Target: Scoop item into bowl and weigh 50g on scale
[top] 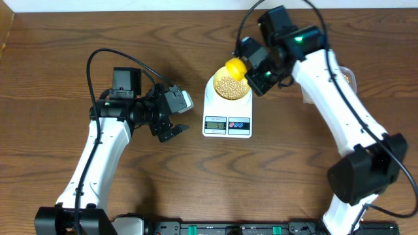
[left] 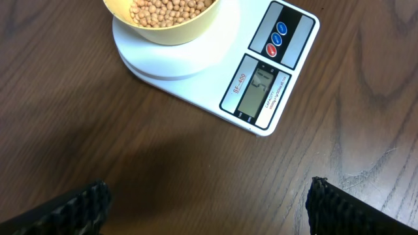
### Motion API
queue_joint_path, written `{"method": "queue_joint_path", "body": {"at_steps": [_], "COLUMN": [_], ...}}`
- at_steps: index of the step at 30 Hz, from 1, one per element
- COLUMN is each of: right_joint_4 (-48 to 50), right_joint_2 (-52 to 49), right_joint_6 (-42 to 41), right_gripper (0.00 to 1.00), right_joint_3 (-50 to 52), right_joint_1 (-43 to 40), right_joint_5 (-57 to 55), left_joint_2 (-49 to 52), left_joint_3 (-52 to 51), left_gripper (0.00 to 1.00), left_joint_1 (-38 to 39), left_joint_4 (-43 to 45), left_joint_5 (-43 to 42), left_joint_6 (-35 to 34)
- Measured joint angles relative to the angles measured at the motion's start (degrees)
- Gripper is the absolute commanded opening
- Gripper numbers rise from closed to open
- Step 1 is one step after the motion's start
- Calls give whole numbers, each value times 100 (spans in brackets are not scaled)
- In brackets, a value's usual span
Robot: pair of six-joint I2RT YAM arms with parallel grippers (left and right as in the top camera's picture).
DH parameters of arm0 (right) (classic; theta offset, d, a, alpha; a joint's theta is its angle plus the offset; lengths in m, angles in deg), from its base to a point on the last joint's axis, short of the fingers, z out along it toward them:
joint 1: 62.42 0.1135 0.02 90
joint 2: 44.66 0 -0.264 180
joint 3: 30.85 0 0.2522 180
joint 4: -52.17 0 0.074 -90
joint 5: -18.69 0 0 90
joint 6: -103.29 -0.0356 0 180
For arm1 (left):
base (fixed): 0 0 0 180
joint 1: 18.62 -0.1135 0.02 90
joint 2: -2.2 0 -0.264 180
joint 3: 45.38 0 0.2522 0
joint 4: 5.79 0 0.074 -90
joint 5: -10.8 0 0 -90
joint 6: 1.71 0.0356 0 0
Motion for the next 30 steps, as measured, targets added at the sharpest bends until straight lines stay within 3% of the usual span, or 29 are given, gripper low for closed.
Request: {"method": "queue_joint_path", "body": {"at_steps": [15, 30], "right_joint_4": [219, 293], "right_joint_2": [-881, -929], "right_joint_6": [409, 551], "right_gripper": [1, 1], "right_joint_3": [0, 0], "right_joint_1": [192, 247], "right_joint_5": [-555, -855], "left_joint_2": [0, 0], "left_joint_3": [0, 0], "left_gripper": [98, 97], "left_joint_1": [0, 0], "left_joint_4": [2, 0], "left_joint_5": [0, 0], "left_joint_6": [0, 0]}}
